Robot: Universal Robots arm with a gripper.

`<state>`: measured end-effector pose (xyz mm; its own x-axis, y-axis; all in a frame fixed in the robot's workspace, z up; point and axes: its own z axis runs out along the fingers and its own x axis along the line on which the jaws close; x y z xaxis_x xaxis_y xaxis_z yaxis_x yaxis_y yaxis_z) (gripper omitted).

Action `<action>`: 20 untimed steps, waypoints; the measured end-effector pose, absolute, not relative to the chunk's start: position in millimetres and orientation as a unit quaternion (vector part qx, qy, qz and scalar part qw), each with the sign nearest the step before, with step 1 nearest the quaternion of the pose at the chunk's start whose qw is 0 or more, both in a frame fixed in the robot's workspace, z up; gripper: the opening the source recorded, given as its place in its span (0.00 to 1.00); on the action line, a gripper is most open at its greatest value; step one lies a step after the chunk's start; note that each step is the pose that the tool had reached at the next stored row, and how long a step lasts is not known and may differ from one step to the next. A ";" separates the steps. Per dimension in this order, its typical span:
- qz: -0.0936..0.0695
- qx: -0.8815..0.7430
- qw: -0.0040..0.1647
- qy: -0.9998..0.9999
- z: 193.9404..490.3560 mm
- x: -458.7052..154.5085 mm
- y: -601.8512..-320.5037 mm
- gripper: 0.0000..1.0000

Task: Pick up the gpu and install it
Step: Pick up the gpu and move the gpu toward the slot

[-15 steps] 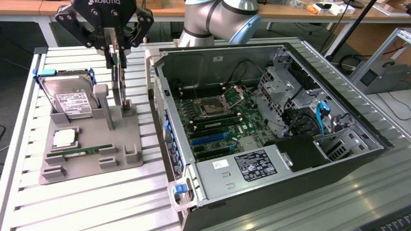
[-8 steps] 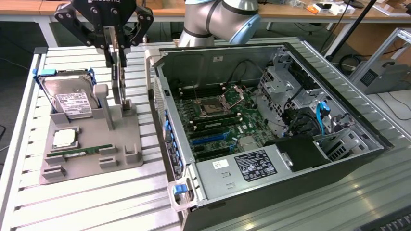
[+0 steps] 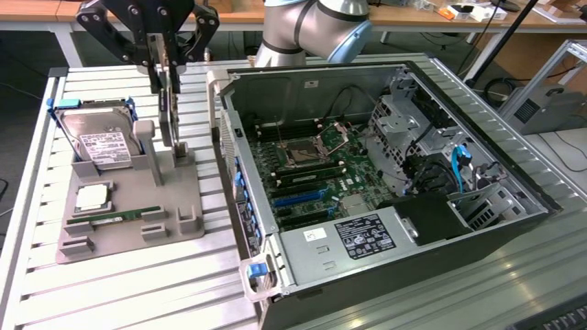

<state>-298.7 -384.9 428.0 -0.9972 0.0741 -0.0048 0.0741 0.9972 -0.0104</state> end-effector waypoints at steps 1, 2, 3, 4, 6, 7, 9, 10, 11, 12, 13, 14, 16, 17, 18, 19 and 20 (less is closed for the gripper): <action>-0.005 0.037 0.002 0.999 428.5 -298.7 -384.9 0.27; -0.005 0.037 0.002 0.999 429.0 -298.7 -384.8 0.27; -0.005 0.037 0.002 0.999 429.5 -298.7 -384.8 0.27; -0.005 0.037 0.002 0.999 430.1 -298.7 -384.9 0.27; -0.005 0.037 0.002 0.999 431.3 -298.7 -384.8 0.27; -0.005 0.037 0.002 0.999 431.9 -298.7 -384.9 0.27; -0.005 0.037 0.002 0.999 432.0 -298.7 -384.8 0.27; -0.005 0.037 0.002 0.999 432.0 -298.7 -384.8 0.27; -0.005 0.037 0.002 0.999 432.1 -298.7 -384.9 0.27; -0.005 0.037 0.002 0.999 432.1 -298.7 -384.8 0.27; -0.005 0.037 0.002 0.999 432.1 -298.7 -384.9 0.27; -0.005 0.037 0.002 0.999 432.2 -298.7 -384.9 0.27; -0.005 0.037 0.002 0.999 432.2 -298.6 -385.3 0.27; -0.005 0.037 0.002 0.999 432.1 -298.6 -385.9 0.27; -0.005 0.037 0.002 0.999 432.1 -298.5 -386.4 0.27; -0.005 0.037 0.002 0.999 432.1 -298.3 -386.9 0.27; -0.005 0.037 0.002 0.999 432.1 -298.0 -387.7 0.27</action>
<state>-298.0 -387.7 432.1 -0.9972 0.0741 -0.0047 0.0741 0.9972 -0.0102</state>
